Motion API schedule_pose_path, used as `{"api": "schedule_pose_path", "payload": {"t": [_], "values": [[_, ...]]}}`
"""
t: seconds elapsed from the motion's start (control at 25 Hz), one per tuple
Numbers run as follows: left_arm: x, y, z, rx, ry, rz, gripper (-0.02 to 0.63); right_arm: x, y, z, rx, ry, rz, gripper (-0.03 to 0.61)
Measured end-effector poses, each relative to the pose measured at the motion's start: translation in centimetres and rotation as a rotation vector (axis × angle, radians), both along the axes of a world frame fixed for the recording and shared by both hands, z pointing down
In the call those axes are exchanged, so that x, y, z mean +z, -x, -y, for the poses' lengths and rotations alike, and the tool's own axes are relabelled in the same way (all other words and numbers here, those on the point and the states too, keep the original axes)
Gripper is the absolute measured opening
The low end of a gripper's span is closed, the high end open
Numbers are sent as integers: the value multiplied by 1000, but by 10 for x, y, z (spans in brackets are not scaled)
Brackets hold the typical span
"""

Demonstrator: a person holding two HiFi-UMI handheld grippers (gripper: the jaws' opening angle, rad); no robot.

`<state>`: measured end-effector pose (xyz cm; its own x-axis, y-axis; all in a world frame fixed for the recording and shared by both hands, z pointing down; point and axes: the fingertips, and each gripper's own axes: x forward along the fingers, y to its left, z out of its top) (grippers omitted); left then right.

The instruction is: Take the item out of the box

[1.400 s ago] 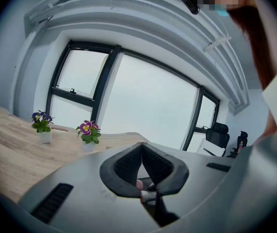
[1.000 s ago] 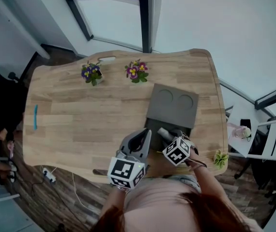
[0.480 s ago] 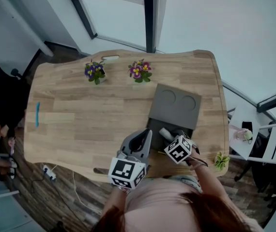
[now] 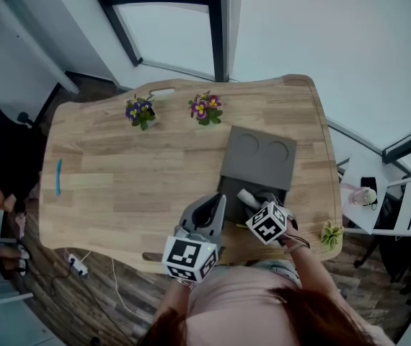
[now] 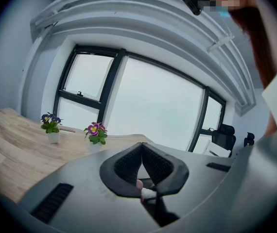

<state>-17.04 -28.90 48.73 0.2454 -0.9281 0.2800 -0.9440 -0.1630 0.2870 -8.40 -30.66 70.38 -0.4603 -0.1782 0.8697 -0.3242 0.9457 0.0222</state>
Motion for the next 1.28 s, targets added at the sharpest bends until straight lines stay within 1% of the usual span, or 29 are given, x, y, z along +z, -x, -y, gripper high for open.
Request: {"api": "schedule_pose_path", "payload": {"t": [0.32, 0.64, 1.16, 1.28], "values": [[-8, -5, -12, 31, -20, 14, 2, -21, -4, 1, 85, -40, 62, 144], [-17, -9, -23, 73, -47, 37, 2, -50, -7, -2, 188, -77, 158, 143], [-34, -10, -48, 120, -93, 64, 2, -104, -7, -17, 323, -133, 314, 143], [-38, -12, -55, 139, -107, 70, 2, -115, -9, -17, 356, -165, 356, 143]]}}
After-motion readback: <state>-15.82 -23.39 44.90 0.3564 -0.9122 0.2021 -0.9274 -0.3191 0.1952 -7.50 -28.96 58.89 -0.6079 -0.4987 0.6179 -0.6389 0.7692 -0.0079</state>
